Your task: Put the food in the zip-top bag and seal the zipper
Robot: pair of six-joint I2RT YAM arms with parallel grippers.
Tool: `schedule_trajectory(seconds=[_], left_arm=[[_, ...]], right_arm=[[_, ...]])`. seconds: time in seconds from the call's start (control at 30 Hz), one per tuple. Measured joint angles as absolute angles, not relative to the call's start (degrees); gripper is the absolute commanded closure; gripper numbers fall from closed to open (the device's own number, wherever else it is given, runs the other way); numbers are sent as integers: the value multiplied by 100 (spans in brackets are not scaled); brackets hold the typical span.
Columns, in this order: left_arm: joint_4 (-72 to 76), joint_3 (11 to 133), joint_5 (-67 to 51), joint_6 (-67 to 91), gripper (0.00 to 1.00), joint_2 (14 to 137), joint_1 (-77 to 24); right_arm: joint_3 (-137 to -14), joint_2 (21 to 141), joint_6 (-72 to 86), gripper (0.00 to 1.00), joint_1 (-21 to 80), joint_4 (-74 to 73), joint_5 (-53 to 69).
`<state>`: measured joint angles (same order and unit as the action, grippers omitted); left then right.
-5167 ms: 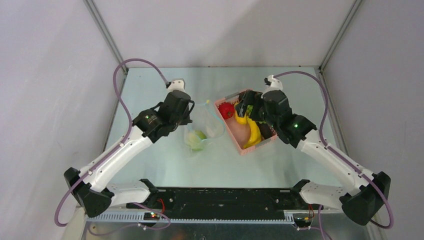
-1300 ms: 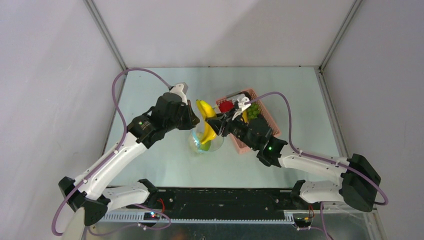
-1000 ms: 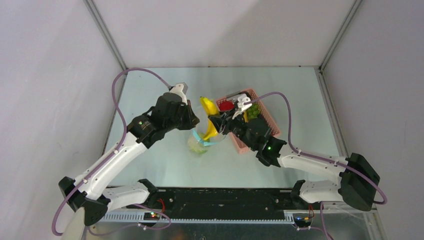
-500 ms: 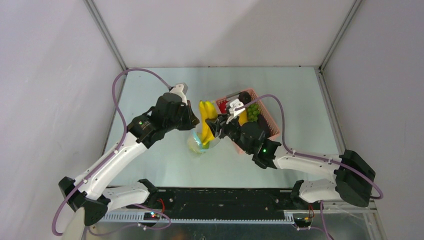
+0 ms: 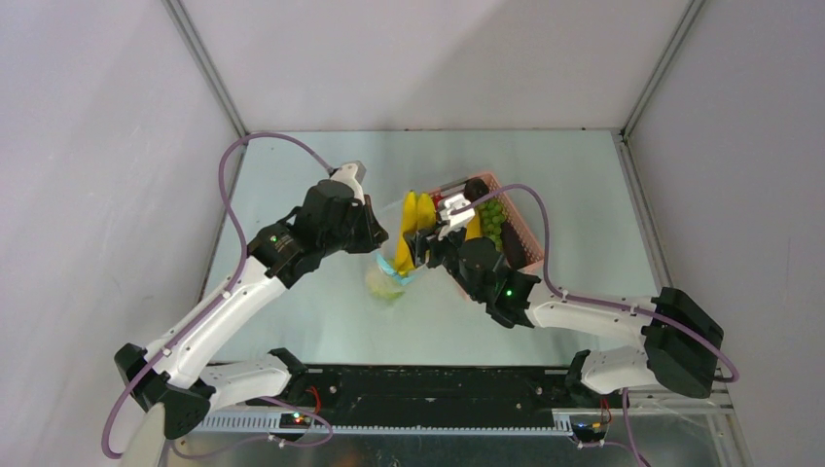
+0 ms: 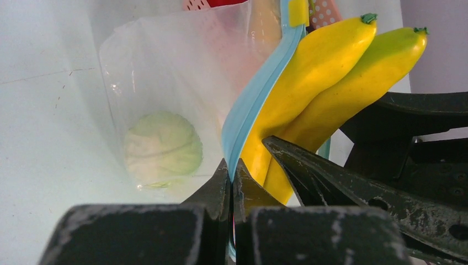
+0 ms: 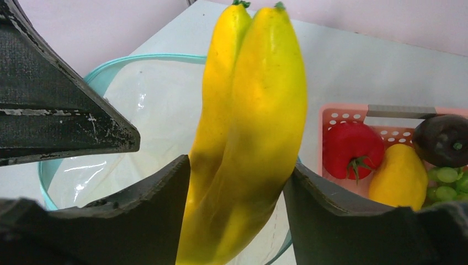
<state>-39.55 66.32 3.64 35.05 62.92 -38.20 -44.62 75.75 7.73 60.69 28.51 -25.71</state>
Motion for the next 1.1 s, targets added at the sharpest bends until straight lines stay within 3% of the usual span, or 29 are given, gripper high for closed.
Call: schedule_trajectory(seconds=[0.33, 0.8, 1.1], left_arm=[[-3955, 6632, 366, 3507, 100, 6298, -3758], [-3951, 6632, 274, 3507, 100, 6298, -3723], [-3951, 6632, 276, 3507, 100, 6296, -3719]], right_arm=[[-4801, 7594, 458, 39, 6243, 2394, -2609], [-5673, 8388, 119, 38, 6466, 1350, -3242], [-6088, 8676, 99, 28, 6482, 847, -3470]])
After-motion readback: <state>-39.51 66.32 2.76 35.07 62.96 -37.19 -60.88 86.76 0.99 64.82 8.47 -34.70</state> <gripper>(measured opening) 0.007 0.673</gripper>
